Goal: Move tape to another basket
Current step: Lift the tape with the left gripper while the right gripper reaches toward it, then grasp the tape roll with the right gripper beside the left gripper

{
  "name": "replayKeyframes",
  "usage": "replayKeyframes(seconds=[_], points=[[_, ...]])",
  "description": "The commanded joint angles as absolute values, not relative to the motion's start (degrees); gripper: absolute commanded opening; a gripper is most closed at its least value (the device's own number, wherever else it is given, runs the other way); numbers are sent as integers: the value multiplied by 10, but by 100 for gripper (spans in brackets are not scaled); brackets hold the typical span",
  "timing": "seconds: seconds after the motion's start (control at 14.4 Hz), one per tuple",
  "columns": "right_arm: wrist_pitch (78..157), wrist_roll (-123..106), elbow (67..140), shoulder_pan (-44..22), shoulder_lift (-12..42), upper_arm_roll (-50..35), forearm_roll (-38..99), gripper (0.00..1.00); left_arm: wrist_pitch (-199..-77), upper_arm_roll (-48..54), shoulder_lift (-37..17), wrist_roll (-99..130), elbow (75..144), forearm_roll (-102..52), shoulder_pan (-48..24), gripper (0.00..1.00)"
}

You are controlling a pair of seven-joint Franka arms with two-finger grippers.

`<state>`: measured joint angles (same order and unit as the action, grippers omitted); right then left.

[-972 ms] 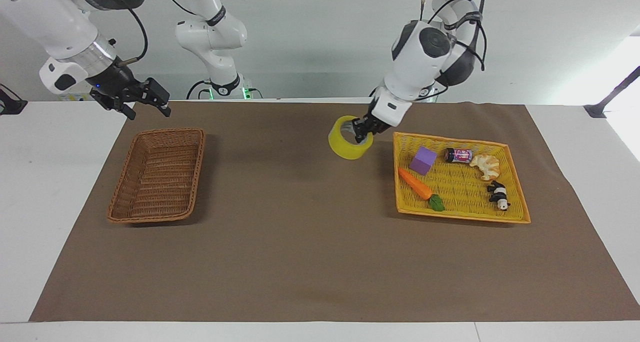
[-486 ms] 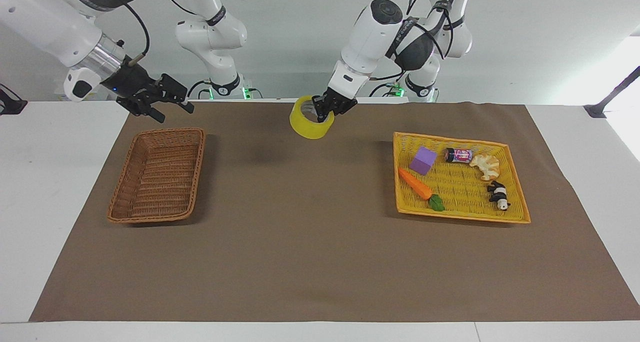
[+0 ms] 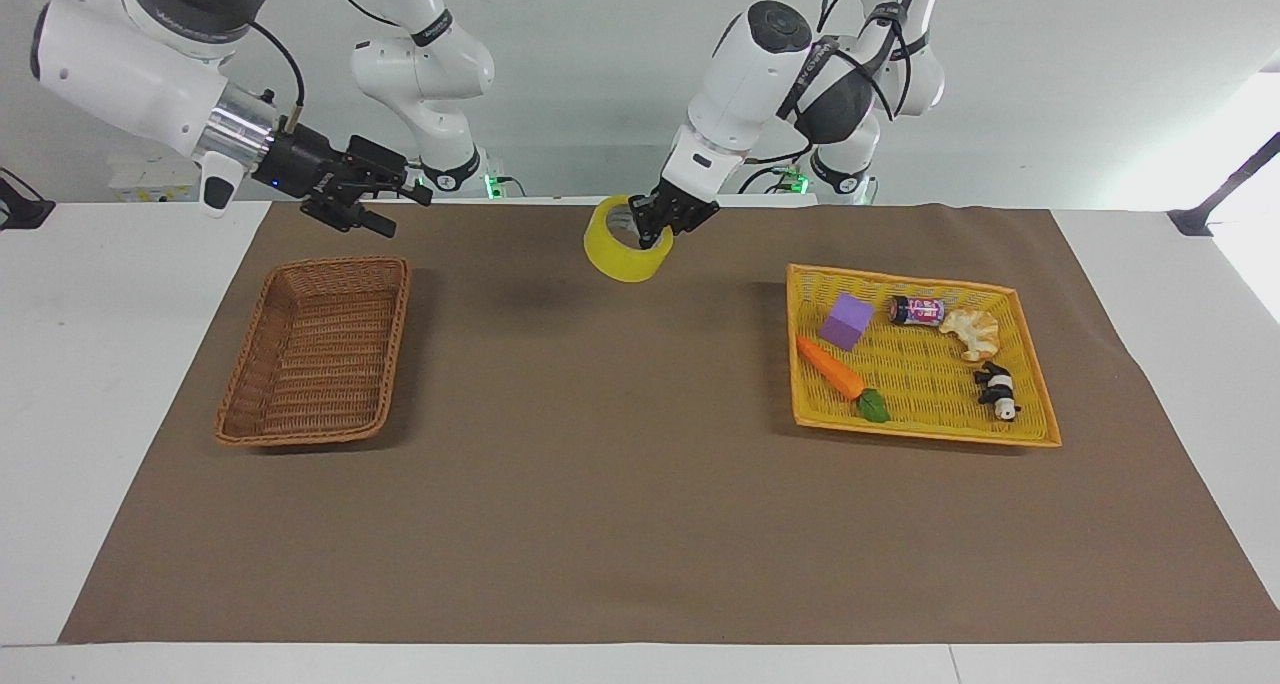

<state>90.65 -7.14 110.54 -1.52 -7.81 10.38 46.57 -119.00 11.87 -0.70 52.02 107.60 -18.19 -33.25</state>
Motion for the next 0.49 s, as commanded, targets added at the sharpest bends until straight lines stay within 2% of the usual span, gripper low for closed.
replayKeyframes(seconds=[0.0,0.14,0.42], points=[[959,-79,1148,-43,-101,100,504,99,-1196,118,-3,505,1077,-183,-333,0],[970,-66,1171,-48,-98,99,532,99,-1199,118,-3,505,1076,-183,-334,0],[1041,-69,1206,-129,-87,100,587,99,-1208,118,-4,502,1075,-183,-334,0]])
